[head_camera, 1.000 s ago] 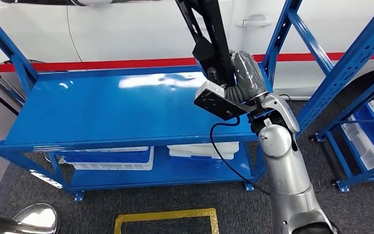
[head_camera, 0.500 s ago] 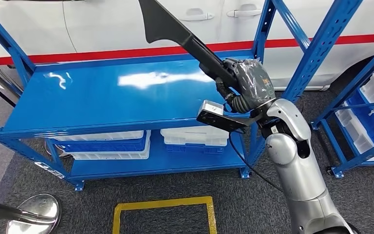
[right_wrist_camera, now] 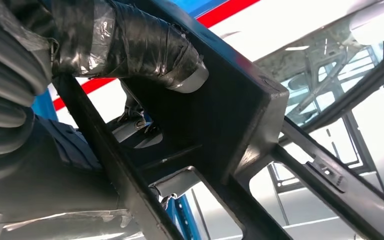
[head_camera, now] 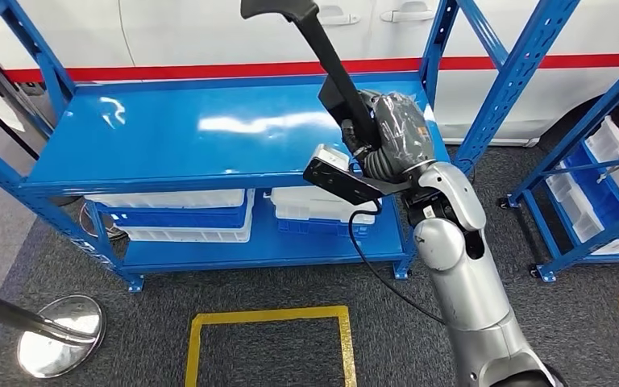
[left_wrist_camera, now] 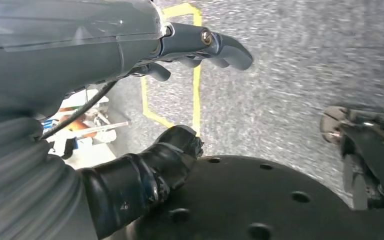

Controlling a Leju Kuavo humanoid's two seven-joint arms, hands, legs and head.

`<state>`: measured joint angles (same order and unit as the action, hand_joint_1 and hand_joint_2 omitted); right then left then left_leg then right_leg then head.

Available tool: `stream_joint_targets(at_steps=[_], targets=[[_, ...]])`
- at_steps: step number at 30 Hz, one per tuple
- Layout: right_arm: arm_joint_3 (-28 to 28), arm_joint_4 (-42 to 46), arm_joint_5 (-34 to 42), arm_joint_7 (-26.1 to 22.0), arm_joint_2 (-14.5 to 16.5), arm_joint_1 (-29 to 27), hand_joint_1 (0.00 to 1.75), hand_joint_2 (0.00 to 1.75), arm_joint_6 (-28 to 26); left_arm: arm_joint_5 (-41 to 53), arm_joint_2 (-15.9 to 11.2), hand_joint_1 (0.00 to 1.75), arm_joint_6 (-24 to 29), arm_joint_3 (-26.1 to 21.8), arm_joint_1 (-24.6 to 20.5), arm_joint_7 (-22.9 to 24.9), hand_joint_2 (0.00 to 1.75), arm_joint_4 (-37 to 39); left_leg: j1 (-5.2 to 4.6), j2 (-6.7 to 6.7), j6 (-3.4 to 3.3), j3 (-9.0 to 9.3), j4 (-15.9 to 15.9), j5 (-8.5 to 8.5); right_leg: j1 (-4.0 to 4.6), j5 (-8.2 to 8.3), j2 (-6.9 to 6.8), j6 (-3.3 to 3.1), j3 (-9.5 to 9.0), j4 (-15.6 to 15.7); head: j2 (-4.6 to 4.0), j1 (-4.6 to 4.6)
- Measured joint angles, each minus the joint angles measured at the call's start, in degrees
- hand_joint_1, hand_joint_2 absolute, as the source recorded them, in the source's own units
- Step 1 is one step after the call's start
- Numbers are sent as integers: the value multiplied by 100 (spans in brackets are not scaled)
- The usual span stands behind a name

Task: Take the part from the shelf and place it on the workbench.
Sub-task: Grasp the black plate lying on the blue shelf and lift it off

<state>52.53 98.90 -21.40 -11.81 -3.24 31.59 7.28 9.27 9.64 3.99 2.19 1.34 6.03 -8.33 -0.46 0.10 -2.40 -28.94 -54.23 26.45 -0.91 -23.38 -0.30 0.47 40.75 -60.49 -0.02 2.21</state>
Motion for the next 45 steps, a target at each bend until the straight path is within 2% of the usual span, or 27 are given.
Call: stream_joint_targets(at_steps=[2,3,5,7,9,11,13,15,17,18,19,21,23,24,26,28,29,31,33,34,35,37,38,40,41,43,45], targets=[[6,-37,-69,30,2,44,175,175,-58,14,5,0,-14,0,1,-5,175,1,-1,14,-25,-150,-8,-133,2,-574,13,30,187,-707,0,2],[8,-55,-99,51,3,60,175,175,-83,22,5,0,-25,0,5,-15,175,1,1,19,-33,-246,-54,-175,2,-736,14,40,240,-1068,0,0],[10,-90,-136,87,3,76,175,175,-119,32,7,0,-43,0,10,-45,175,2,2,21,-36,-443,-174,-231,0,-649,14,48,101,-1292,0,1],[10,-118,-140,96,3,95,175,175,-129,30,9,0,-48,1,11,-83,175,2,5,17,-23,-626,-312,-264,2,-465,13,23,-368,-777,0,0],[10,-134,-136,101,14,119,175,175,-133,26,15,0,-48,2,12,-106,175,2,-7,17,19,-766,-425,-304,31,-498,19,-33,-786,-142,0,-1],[10,-149,-128,107,26,136,175,175,-141,20,21,0,-47,2,20,-112,175,3,-12,21,81,-828,-454,-372,66,-535,27,-84,-883,76,0,-1],[10,-167,-117,143,28,149,175,175,-147,11,19,0,-46,2,31,-121,175,8,-14,9,145,-872,-466,-376,39,-442,13,-152,-827,119,0,-2],[8,-188,-111,202,34,169,175,175,-149,-1,16,0,-45,3,32,-135,175,12,0,-10,211,-990,-758,-47,-2,-327,-14,-240,-753,176,0,-6],[4,-220,-111,251,40,194,175,175,-150,-11,15,0,-44,3,30,-162,175,13,48,-15,274,-1167,-1443,492,-4,-228,-26,-276,-651,176,0,-7],[1,-241,-107,266,40,200,175,175,-151,-16,14,0,-36,3,28,-179,175,13,69,-14,299,-1231,-1786,660,-4,-185,-28,-273,-589,169,0,-7],[-5,-266,-100,276,40,203,175,175,-156,-20,13,0,-22,2,28,-195,175,13,87,-14,318,-1230,-1994,699,-5,-141,-31,-265,-526,160,0,-7],[-46,-314,-57,272,22,204,175,175,-166,-24,8,0,2,2,25,-210,175,13,112,-14,336,-952,-1822,448,-18,-67,-32,-231,-404,129,0,-7],[-161,-335,53,245,-73,207,175,175,-157,-28,5,0,-16,2,22,-208,175,13,115,-28,327,-401,-1045,222,-33,-10,-37,-173,-313,93,0,-7],[-252,-338,133,213,-153,212,175,175,-130,-36,8,0,-32,2,23,-204,175,13,100,-48,310,-173,-678,216,-37,26,-46,-134,-287,85,0,-7],[-453,-338,283,124,-322,233,175,175,-36,-62,12,0,-51,2,29,-187,175,13,58,-86,266,6,-335,266,-45,120,-69,-55,-262,118,0,-6],[-614,-340,363,61,-472,250,175,175,59,-84,15,0,-53,2,32,-170,175,14,56,-70,196,-48,-290,178,-45,178,-62,16,-246,150,0,-6],[-672,-341,375,52,-536,258,175,175,86,-90,19,0,-56,2,28,-163,175,15,66,-47,141,-79,-267,126,-43,86,-46,44,-214,93,0,-4],[-750,-344,385,63,-625,275,175,175,114,-109,25,0,-71,2,13,-148,175,17,79,13,24,-176,-248,18,-43,-400,-12,76,-71,-361,0,-2],[-818,-360,441,78,-700,293,175,175,159,-145,26,0,-99,2,0,-134,175,17,51,35,-34,-333,-293,-70,-38,-905,2,92,112,-1140,0,-2],[-865,-377,488,75,-744,297,175,175,196,-168,26,0,-114,2,-6,-126,175,17,40,38,-40,-422,-330,-110,-37,-975,4,97,144,-1443,0,-1],[-921,-400,539,66,-782,301,175,175,240,-191,27,0,-128,2,-10,-116,175,17,32,38,-40,-514,-374,-146,-37,-908,5,95,97,-1580,0,-1],[-1034,-447,600,39,-817,316,175,175,321,-229,35,0,-145,1,-18,-91,175,17,24,34,-27,-688,-478,-205,-36,-584,6,72,-283,-1247,0,-1],[-1076,-469,612,25,-821,331,175,175,355,-240,44,0,-150,0,-24,-79,175,17,16,33,-12,-763,-527,-229,-26,-529,8,51,-552,-873,0,-1],[-1128,-494,620,-10,-822,350,175,175,395,-255,64,0,-155,0,-34,-61,175,17,2,32,34,-857,-590,-295,4,-622,15,9,-969,-198,0,-3],[-1146,-500,625,-26,-831,352,175,175,405,-258,71,0,-155,0,-35,-52,175,17,-3,32,61,-881,-587,-345,22,-688,19,-9,-1045,-31,0,-4],[-1181,-500,639,-41,-866,336,175,175,421,-258,73,0,-155,0,-27,-34,175,18,-6,22,120,-912,-562,-427,8,-617,2,-60,-1015,52,0,-3],[-1203,-496,656,-39,-895,316,175,175,459,-254,70,0,-151,-1,-18,-19,175,19,-10,0,183,-1004,-722,-183,-33,-485,-26,-147,-906,92,0,-4]])
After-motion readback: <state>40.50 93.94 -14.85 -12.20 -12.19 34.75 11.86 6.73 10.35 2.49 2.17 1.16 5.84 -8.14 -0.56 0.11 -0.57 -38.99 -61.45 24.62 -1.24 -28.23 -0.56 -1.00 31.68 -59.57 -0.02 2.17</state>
